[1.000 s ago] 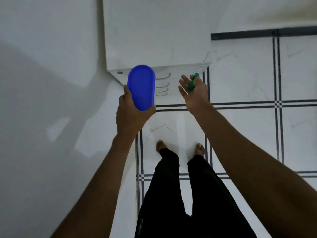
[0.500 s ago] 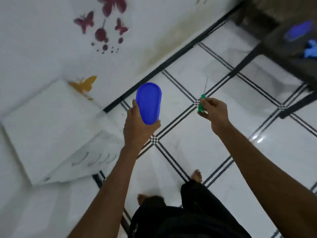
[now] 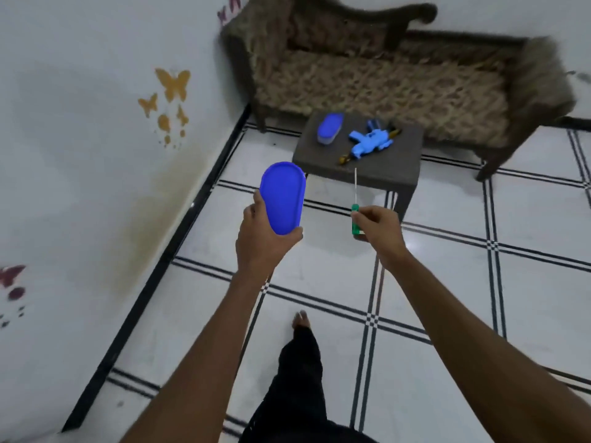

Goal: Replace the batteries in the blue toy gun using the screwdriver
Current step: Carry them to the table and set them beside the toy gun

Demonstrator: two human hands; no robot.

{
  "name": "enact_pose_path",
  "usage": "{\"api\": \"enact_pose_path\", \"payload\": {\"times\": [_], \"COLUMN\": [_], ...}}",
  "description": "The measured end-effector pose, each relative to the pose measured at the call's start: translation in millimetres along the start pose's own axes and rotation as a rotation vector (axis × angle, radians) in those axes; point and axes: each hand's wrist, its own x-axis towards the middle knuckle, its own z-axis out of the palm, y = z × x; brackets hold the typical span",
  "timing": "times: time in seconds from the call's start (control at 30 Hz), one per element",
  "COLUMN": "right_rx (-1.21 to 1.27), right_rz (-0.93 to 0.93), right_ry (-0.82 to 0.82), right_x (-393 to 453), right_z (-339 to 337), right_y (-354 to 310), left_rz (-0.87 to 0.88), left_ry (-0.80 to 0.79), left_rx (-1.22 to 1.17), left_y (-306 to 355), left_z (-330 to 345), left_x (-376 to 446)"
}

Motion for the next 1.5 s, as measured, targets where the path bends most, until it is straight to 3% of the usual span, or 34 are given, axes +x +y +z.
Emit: {"api": "enact_pose_path", "payload": {"times": [0.4,0.63,0.8,1.13,1.5], "right_rx": [-0.002,-0.048,-0.121,-0.319,-0.505], "right_rz": [0.154,0.222,0.293,0.384,0.404], "right_ry": [0.176,0.181,0.122,0.019,0.114], "right_x": [239,378,480,629,746], "right_z": [-31,-43,-40,-5,67], "right_y": [-41,-35,-15,26,86], "left_rz": [0.071,0.056,-0.049,-0.165,-0.286], "left_ry": [-0.244,-0.295,-0.308,-0.364,-0.324], "left_rx": [0.082,0.125,0.160,0.231,0.249], "left_y": [82,109,113,75,-24], "left_z": [100,174,234,321,382], "left_x": [264,383,452,543,618]}}
